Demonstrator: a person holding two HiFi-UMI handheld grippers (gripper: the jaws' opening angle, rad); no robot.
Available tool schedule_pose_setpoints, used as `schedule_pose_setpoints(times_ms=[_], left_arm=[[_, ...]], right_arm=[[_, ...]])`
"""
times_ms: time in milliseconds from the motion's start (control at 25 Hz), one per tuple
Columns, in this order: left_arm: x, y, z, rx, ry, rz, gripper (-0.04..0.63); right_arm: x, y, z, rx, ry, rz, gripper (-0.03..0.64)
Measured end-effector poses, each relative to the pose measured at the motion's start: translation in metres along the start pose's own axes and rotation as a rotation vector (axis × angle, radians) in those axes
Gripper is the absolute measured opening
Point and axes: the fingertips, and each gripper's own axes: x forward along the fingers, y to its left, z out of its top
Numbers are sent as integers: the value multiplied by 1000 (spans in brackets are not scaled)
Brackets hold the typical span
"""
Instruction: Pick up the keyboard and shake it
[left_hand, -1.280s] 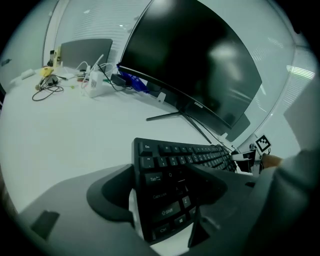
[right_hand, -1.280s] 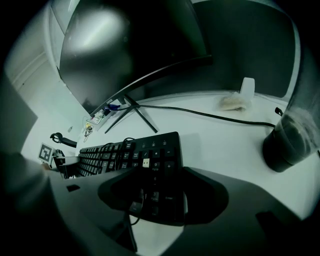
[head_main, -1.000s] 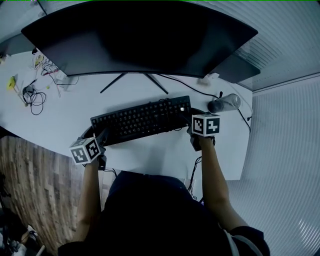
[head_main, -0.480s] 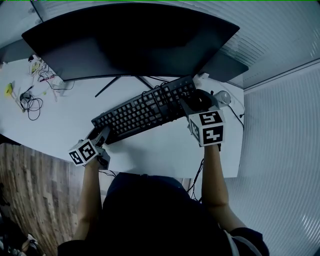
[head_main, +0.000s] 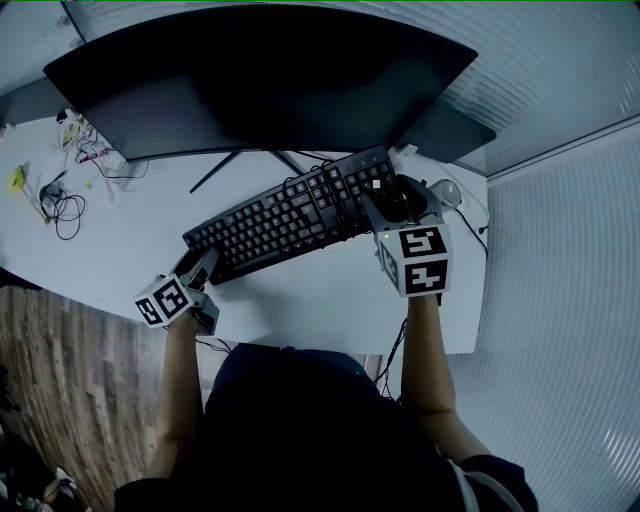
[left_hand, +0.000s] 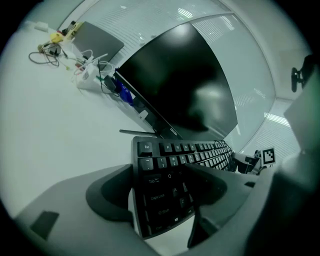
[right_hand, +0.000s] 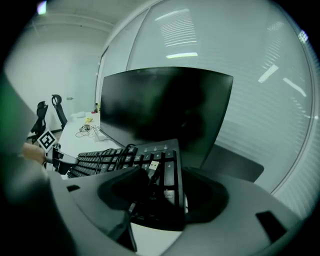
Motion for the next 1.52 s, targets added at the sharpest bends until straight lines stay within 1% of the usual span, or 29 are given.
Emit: schedule_pose_setpoints(times_ms=[80,240,440,520,680,760,840,880,960,1080,1240,1400,1520], left_arm=[[-7,-2,16,76,-6,48,334],[-22,-14,46,249,-9,133,334],[-42,-48,81,493,-34,256,334],[-47,-64,92,590,-38,294,334],[-56,-94,105,754,-47,349,334],[-59,-107,109,818,-53,364,334],[-60,-116,111,867,-62,371,334],[-60,-118,110,878,-65,372,334],[-59,-112,108,863,-62,369,334],[-55,-94,98,780,-49,345,334],[-41,-71,82,672,-31,297,334],[-24,-40,53,580,17,271,334],[-17,-19,28,507,50,257,334]], right_arm=[[8,-4,-17,88,23,23,281],[27,-2,-61,316,77,90,281],[50,15,-119,611,149,215,281],[57,25,-136,709,170,271,281],[65,47,-162,859,204,368,281],[68,57,-171,905,225,399,281],[70,65,-178,926,248,407,276],[70,67,-181,929,254,406,275],[70,67,-184,921,261,393,275],[65,61,-185,876,274,352,275],[57,47,-189,811,295,273,275],[51,41,-207,757,344,199,275],[49,40,-222,723,388,169,275]])
